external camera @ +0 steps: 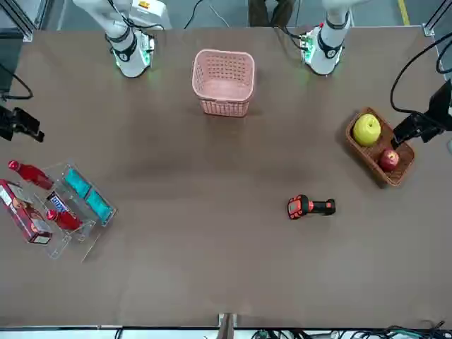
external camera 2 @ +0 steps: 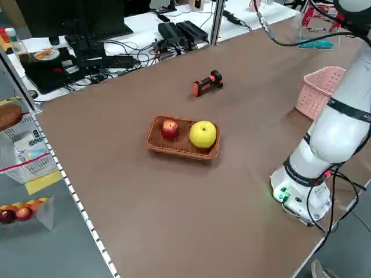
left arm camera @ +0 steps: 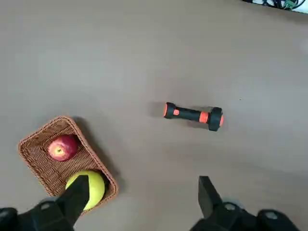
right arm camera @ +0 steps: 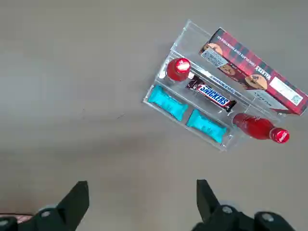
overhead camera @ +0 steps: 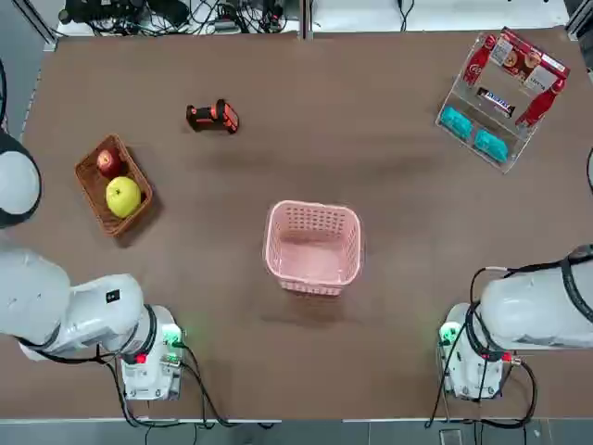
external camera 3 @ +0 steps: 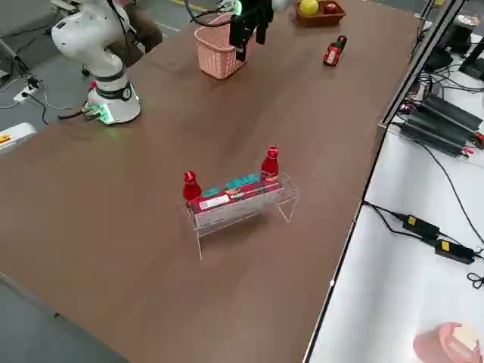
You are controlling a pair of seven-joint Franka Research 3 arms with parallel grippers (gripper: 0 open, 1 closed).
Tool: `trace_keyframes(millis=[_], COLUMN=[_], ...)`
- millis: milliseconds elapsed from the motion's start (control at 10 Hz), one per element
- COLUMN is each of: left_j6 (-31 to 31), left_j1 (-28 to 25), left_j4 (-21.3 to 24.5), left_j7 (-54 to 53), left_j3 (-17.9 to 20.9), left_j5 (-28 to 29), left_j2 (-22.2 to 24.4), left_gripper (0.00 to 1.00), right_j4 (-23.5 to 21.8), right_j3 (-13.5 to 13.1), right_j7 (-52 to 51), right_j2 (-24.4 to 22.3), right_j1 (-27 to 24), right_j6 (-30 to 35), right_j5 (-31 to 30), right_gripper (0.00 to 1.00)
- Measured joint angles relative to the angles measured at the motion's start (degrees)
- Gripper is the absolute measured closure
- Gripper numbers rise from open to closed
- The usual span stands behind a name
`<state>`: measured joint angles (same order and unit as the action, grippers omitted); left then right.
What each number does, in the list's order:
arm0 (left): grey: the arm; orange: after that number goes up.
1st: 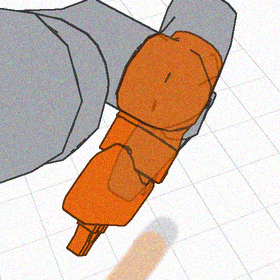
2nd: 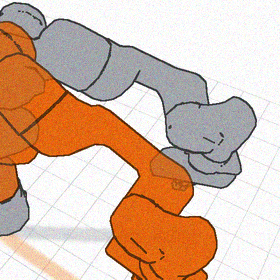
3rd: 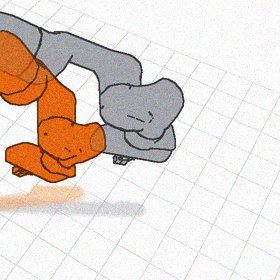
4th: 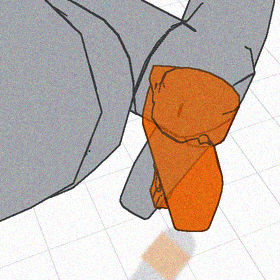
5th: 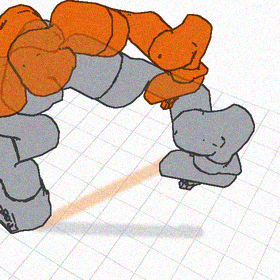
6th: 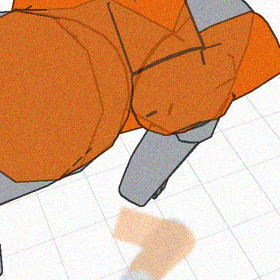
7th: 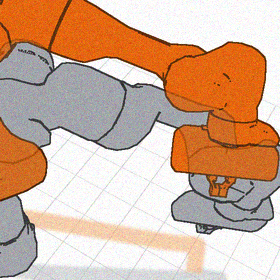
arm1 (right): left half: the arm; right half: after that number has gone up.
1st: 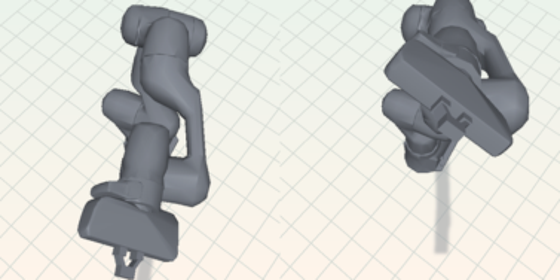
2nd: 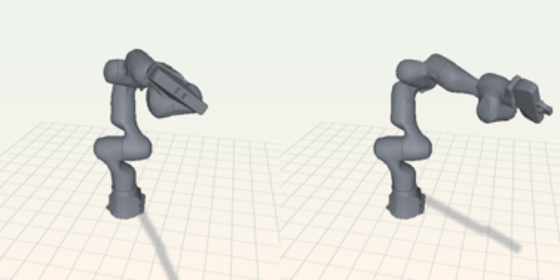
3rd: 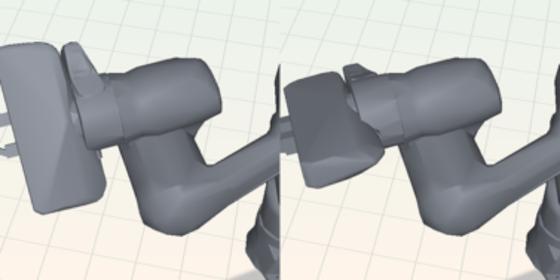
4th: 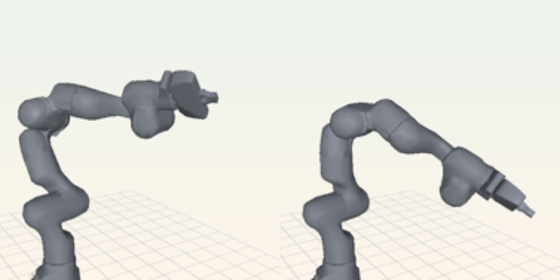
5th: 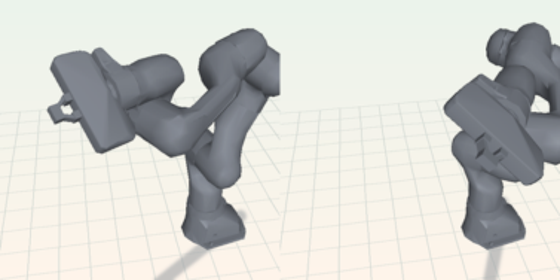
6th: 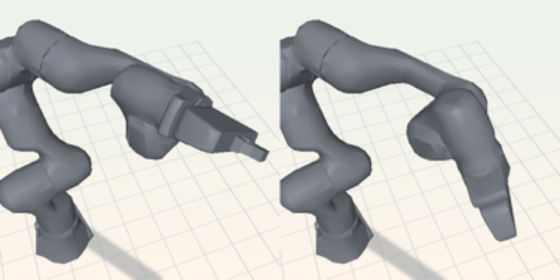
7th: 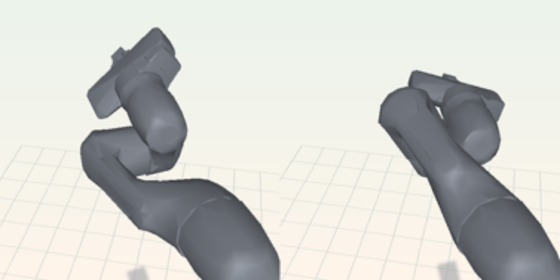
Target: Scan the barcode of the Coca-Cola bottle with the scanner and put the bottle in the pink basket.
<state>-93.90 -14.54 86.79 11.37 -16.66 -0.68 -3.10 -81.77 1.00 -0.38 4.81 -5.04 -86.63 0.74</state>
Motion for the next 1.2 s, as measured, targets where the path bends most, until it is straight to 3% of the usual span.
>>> trace_keyframes(millis=[700, 900, 1200], left_j6=[0.03, -0.47, -7.04], left_j1=[-0.03, 0.73, 3.73], left_j4=[0.08, 0.58, 0.60], left_j7=[1.66, 17.37, 42.34], left_j3=[0.01, -0.06, -0.24], left_j5=[-0.01, -1.78, -2.45], left_j2=[-0.11, -2.82, -10.90], left_gripper=[0.00, 0.00, 0.00], right_j4=[-0.36, -0.50, 0.05], right_j3=[0.03, 0.03, 0.02], right_j7=[0.00, -0.85, -1.51], right_j2=[1.23, 4.51, 9.15], right_j1=[-0.22, -0.41, -2.17], right_j6=[-3.21, -7.72, -12.41], right_j5=[-0.16, -0.75, -0.84], right_gripper=[0.01, 0.01, 0.02])
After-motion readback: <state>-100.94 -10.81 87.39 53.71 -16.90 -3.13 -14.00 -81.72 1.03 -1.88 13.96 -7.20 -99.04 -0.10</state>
